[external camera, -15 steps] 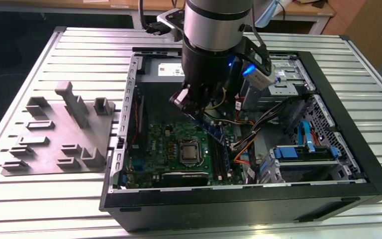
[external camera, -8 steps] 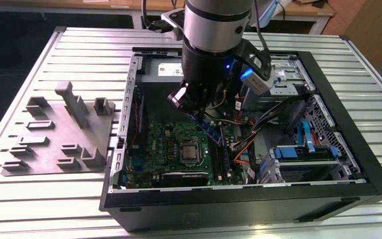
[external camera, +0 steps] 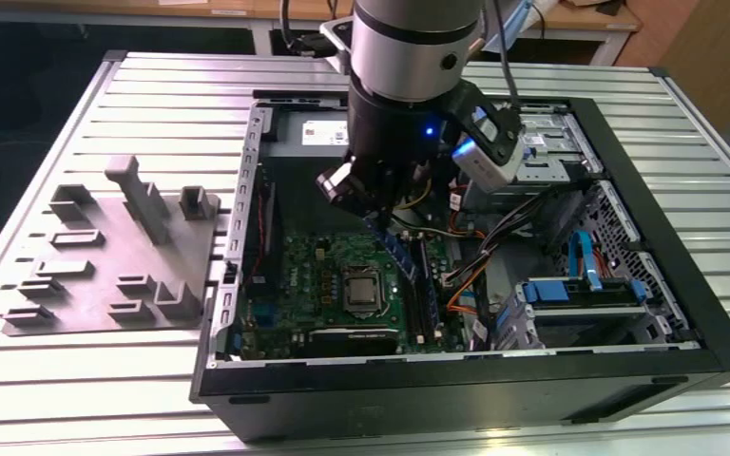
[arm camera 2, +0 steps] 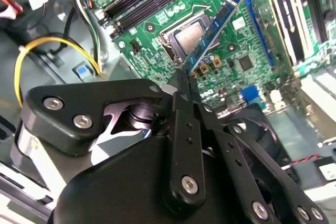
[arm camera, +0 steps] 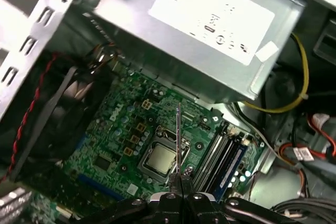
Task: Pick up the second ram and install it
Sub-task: 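Insert the second ram into the second slot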
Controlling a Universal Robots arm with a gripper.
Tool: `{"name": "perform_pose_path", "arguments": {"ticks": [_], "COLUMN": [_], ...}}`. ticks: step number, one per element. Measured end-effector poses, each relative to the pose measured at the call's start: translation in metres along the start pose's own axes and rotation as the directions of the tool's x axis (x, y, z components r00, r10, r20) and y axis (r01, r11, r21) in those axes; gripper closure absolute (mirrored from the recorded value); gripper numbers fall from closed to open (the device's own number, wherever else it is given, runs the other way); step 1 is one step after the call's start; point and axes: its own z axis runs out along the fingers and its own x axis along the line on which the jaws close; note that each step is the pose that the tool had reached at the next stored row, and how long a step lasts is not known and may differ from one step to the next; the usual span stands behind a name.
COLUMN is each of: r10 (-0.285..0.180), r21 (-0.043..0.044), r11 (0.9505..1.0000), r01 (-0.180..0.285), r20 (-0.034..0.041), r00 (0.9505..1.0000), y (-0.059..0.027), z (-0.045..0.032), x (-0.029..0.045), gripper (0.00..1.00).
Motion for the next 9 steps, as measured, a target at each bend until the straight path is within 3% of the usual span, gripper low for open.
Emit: {"name": "perform_pose_path", "arguments": {"ticks": [5,9], "r10": [0.090,0.163], "r21": [0.0001,-0.0002], "r11": [0.9960,0.9867], "r01": [-0.090,-0.163], "r20": [0.0046,0.0084], "r00": [0.9960,0.9867], "y": [-0.0001,-0.0001], "z": [0.0011,0.0020], "x": [0.0000,0.0000], "gripper": [0.89,0.89]}}
